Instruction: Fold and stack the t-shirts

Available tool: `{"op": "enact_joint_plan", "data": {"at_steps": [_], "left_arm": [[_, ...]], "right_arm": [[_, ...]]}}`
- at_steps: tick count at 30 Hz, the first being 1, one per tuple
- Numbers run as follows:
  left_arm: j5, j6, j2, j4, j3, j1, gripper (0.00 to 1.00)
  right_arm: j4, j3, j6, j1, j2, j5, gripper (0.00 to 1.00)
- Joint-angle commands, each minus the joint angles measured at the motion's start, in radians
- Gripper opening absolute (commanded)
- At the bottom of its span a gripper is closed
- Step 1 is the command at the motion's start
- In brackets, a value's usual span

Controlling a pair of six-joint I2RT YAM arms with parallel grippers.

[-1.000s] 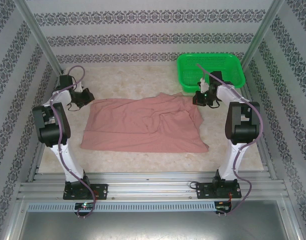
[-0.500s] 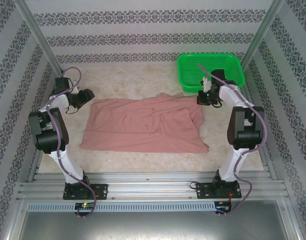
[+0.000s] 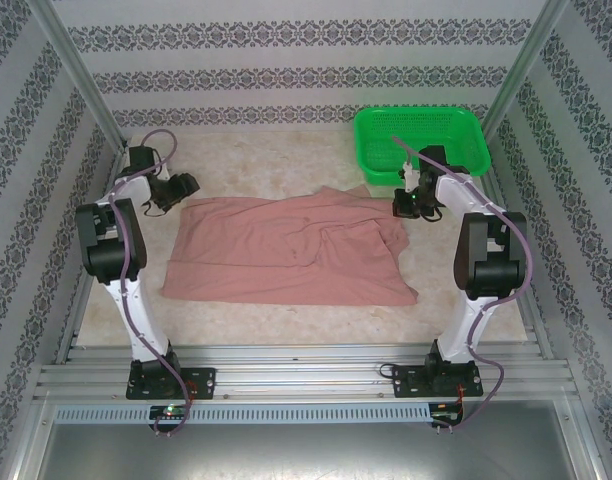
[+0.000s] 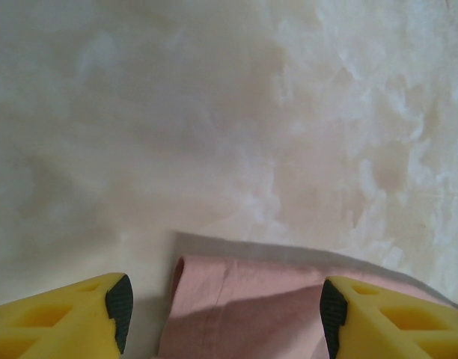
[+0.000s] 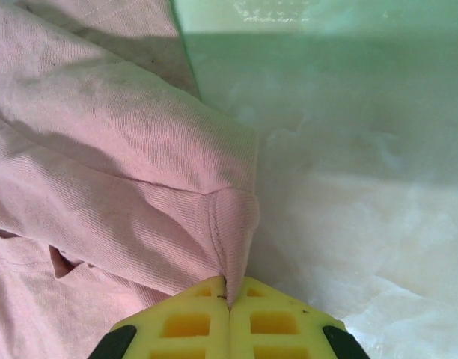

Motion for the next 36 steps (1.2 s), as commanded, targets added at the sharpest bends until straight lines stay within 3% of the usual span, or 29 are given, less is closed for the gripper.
{"op": "enact_joint_plan", "data": {"at_steps": [1, 5, 8, 12, 24, 36], "left_arm": [[-0.059, 0.053, 0.042, -0.110, 0.056, -0.039, 0.67], [-0.085, 0.063, 0.085, -0.156, 0.087, -0.064, 0.62], [-0.062, 0.059, 0.091, -0.153, 0.079, -0.071, 0.32], [-0.071, 0.060, 0.050, -0.141, 0.058, -0.065, 0.02], [-0.124, 0.064, -0.231, 0.009, -0.163, -0.031, 0.00], [-0.074, 0.033, -0.343, 0.097, -0.300, -0.028, 0.00]], "right_arm": [[-0.008, -0.005, -0.012, 0.012, -0.007, 0.020, 0.00], [-0.006, 0.002, -0.007, 0.013, -0.006, 0.016, 0.00], [-0.010, 0.008, -0.008, 0.015, -0.007, 0.015, 0.00], [-0.017, 0.011, -0.010, 0.018, -0.016, 0.024, 0.00], [0.008, -0.043, 0.014, 0.018, -0.071, 0.064, 0.00], [0.032, -0.097, 0.026, 0.018, -0.129, 0.075, 0.00]]}}
